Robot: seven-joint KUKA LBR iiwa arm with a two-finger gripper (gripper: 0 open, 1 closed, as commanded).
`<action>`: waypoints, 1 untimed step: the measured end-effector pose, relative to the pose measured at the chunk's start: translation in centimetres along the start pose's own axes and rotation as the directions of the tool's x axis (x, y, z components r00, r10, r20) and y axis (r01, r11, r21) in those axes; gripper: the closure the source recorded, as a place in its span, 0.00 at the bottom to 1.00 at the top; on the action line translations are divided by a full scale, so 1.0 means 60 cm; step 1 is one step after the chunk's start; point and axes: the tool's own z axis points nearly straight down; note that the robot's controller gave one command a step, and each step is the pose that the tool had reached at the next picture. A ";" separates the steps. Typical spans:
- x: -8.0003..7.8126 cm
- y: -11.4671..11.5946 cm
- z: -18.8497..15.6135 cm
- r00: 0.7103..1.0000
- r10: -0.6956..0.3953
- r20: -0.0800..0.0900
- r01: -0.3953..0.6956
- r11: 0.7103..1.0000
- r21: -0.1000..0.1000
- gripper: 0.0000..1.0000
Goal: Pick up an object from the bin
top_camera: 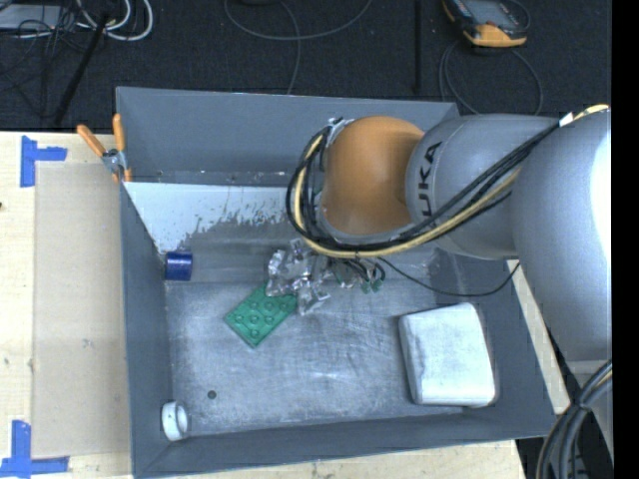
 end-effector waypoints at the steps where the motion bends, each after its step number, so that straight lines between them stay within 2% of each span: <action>1: 0.009 0.032 -0.192 1.000 0.002 -0.017 -0.002 1.000 -0.001 1.00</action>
Offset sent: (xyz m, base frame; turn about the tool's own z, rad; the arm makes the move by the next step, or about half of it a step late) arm -0.0161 0.0147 0.1100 0.0042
